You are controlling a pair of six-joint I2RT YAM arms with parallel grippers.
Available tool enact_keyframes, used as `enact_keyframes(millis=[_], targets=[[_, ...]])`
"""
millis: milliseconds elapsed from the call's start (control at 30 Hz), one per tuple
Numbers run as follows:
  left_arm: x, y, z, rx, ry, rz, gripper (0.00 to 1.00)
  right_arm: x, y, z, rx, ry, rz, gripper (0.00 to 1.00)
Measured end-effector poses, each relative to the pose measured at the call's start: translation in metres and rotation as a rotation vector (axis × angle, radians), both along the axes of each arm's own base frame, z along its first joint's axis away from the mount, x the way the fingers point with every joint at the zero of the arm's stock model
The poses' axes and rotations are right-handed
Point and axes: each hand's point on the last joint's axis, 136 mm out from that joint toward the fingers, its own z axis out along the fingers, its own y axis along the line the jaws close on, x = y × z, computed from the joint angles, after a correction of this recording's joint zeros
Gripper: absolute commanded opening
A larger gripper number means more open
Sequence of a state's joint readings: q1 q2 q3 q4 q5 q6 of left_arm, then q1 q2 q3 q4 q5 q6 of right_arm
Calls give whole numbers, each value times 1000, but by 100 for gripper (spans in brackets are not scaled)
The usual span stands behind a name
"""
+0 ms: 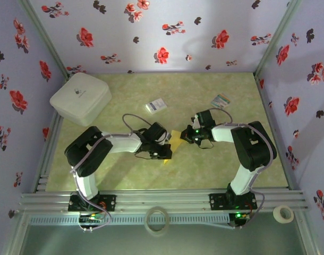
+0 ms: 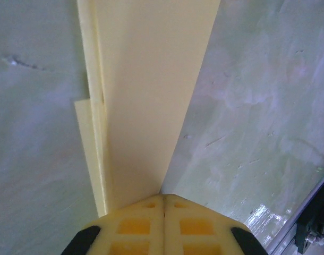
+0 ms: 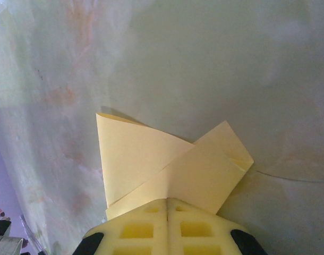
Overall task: Fold a paper plane with a square sheet of paper (pick it up from the middle)
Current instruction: Fold the wing for the fifth time at the center of the table.
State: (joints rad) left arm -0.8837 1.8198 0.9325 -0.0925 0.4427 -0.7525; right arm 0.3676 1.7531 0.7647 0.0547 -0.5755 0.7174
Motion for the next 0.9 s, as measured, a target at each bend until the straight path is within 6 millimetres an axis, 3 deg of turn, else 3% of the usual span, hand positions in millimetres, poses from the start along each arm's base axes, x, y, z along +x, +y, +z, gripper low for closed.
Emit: enact_keyframes(millis=[433,567,733,900], targets=[[-21,24,1,36,-10,0,7,0,0,0,0,0,0,0],[-25,33,11,41,-27,16,11,0,0,0,4,0,2,0],[-9,31,40,-36,-86,73,18,0,1,2,12,0,6,1],[20,38,46,-70,-99,167,21,-2,3,3,23,2,13,8]])
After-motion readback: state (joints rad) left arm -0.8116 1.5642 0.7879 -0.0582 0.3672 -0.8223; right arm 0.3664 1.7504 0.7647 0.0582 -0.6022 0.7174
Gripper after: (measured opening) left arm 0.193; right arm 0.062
